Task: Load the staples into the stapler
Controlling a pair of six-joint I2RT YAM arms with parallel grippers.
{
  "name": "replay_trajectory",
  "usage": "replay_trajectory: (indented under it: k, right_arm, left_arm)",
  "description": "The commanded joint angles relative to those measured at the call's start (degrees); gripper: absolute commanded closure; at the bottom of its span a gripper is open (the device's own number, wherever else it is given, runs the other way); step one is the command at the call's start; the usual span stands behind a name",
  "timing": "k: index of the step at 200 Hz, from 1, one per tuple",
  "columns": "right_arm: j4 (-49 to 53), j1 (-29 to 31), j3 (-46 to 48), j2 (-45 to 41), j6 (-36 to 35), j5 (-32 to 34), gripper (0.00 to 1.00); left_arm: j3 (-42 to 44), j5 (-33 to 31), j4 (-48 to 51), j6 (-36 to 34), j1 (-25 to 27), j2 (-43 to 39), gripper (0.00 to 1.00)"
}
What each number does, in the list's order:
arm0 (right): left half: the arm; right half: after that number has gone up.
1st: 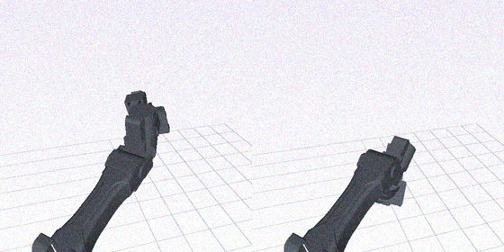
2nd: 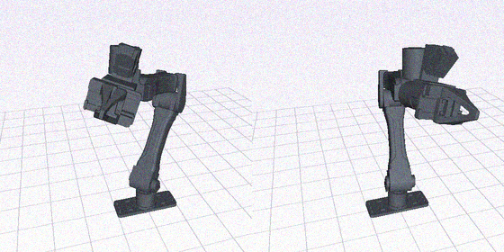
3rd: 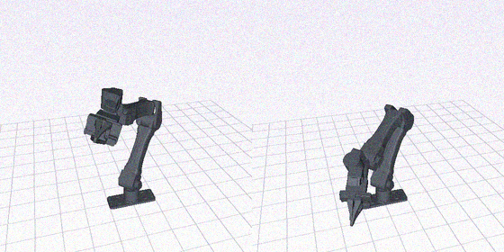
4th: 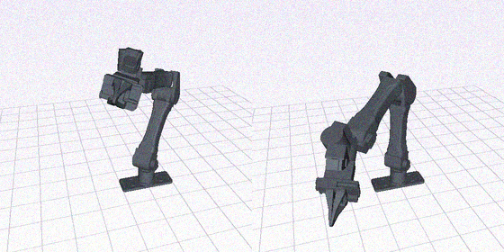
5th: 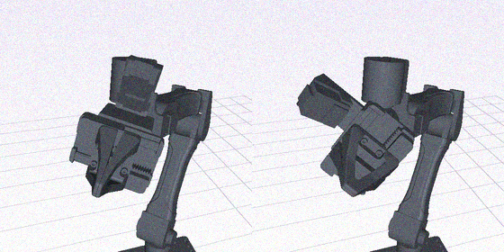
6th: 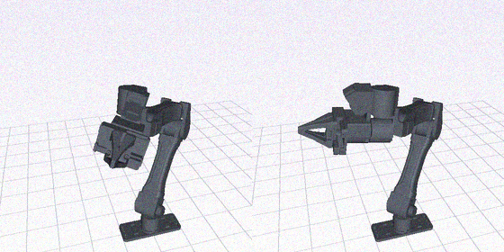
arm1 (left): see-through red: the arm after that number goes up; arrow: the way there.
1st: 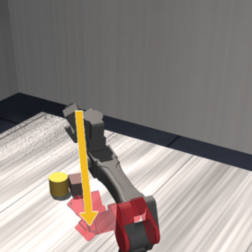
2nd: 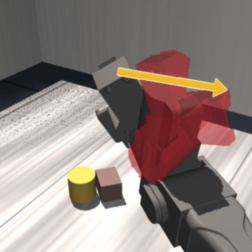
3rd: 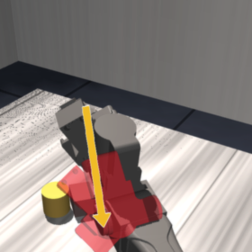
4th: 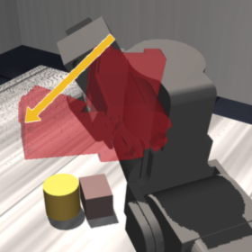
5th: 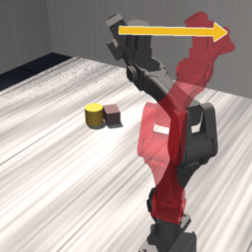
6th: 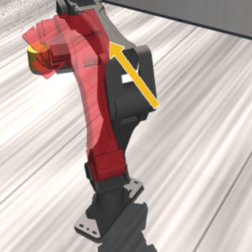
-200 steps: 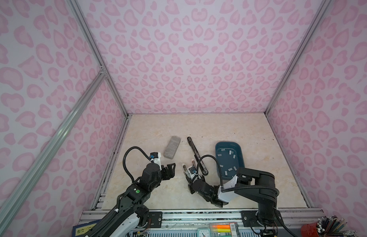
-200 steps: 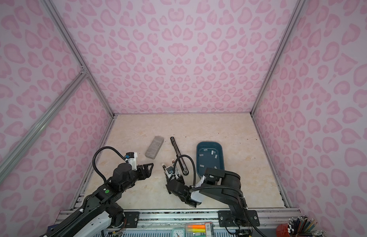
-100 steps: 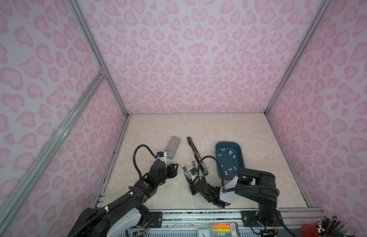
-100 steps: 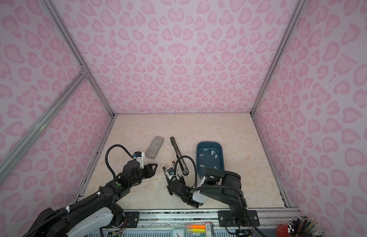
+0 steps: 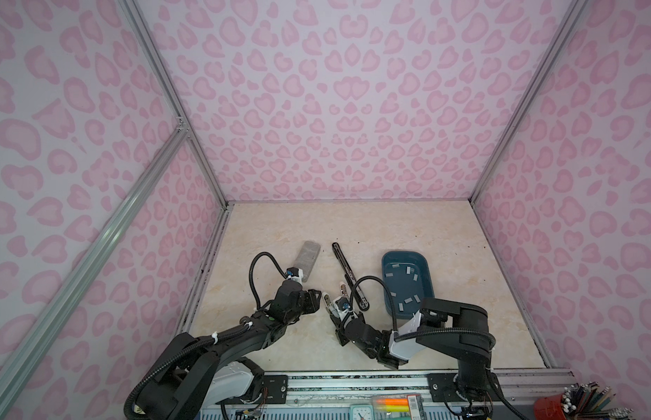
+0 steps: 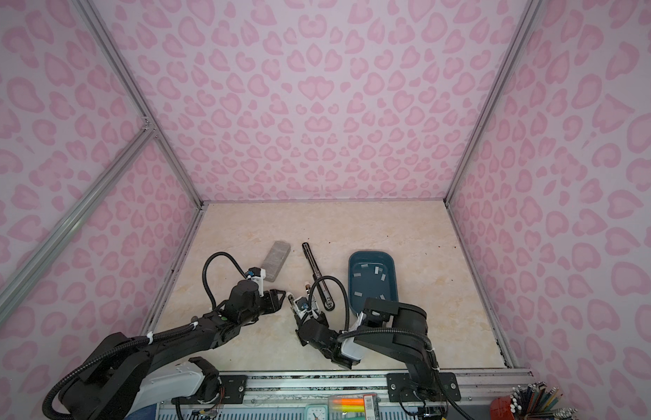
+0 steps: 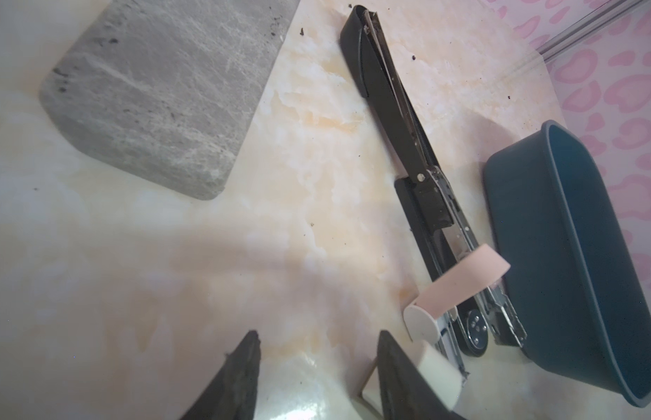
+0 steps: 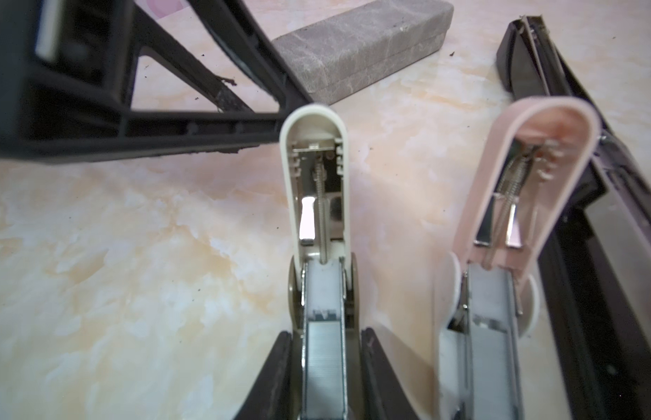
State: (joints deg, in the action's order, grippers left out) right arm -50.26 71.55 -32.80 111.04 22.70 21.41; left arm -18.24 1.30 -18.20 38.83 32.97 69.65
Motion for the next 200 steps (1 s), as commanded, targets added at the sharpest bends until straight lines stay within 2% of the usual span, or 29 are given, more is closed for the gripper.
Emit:
replay_trajectory:
  k: [1, 28, 113, 158, 200]
  right_arm:
    - [7.39, 0.26, 0.27, 1.02, 0.24, -5.85, 0.89]
    - [6.87, 0.29, 0.69, 0.98, 0.32, -5.77, 0.9]
    - [3.68, -1.1, 2.89, 0.62, 1.37, -7.17, 0.89]
    - [1.59, -1.15, 4.47, -0.02, 1.5, -6.91, 0.69]
    - [2.12, -0.68, 4.97, -2.65, -0.15, -8.59, 0.49]
  left_arm:
    - [-1.63, 1.91, -3.82, -1.92, 1.62, 1.07, 0.47]
    - [-3.64, -0.75, -2.46, -3.76, 5.84, 2.23, 0.47]
    - [-0.34, -3.0, -5.44, -4.2, 11.7, 1.59, 0.47]
    - [-0.47, -4.12, -6.06, -3.41, 12.27, 5.22, 0.47]
    - [0.66, -4.66, -5.25, -3.75, 12.56, 2.09, 0.45]
